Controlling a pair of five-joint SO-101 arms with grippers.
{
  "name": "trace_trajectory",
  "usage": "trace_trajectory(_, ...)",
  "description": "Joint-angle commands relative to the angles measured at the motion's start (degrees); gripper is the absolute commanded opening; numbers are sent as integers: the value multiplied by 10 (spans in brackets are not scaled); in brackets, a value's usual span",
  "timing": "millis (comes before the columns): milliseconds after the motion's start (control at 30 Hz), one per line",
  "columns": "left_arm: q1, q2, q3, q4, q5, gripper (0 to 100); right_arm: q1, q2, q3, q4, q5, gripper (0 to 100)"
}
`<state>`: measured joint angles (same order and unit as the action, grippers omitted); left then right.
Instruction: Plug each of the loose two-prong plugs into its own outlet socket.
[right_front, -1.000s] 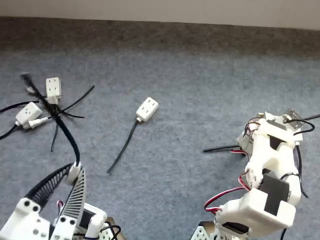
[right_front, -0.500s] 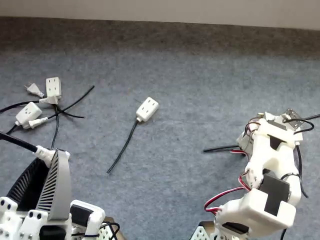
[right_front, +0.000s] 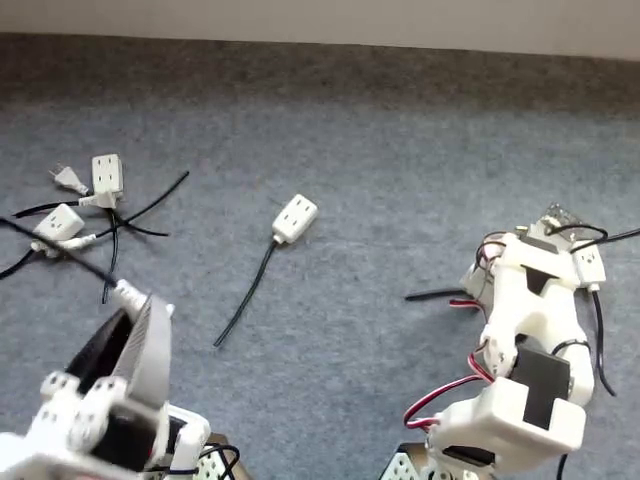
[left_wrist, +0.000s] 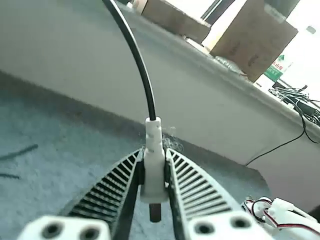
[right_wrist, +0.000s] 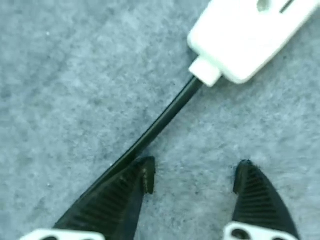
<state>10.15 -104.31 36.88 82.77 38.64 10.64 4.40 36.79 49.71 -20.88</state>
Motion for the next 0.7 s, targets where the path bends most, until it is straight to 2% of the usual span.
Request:
trace_trajectory(0,-10,-2,122,-98,141,7,-59,-2,-1,0,27,166)
trace_trajectory(100,-62,-2,249,-246,218,7,-70,-2,-1,0,62,159)
trace_trajectory(200,-102,-2,397,-446,297,7,-96,-3,-1,0,84,156)
trace_trajectory(333,-95,-2,571,-721,400,7,-152,-24,2,0,120,156)
trace_trajectory(400,-73,0,606,-818,434,8,-172,-58,3,0,140,156)
trace_trajectory(667,24,4,603,-776,444,8,-256,-250,78,17,170,156)
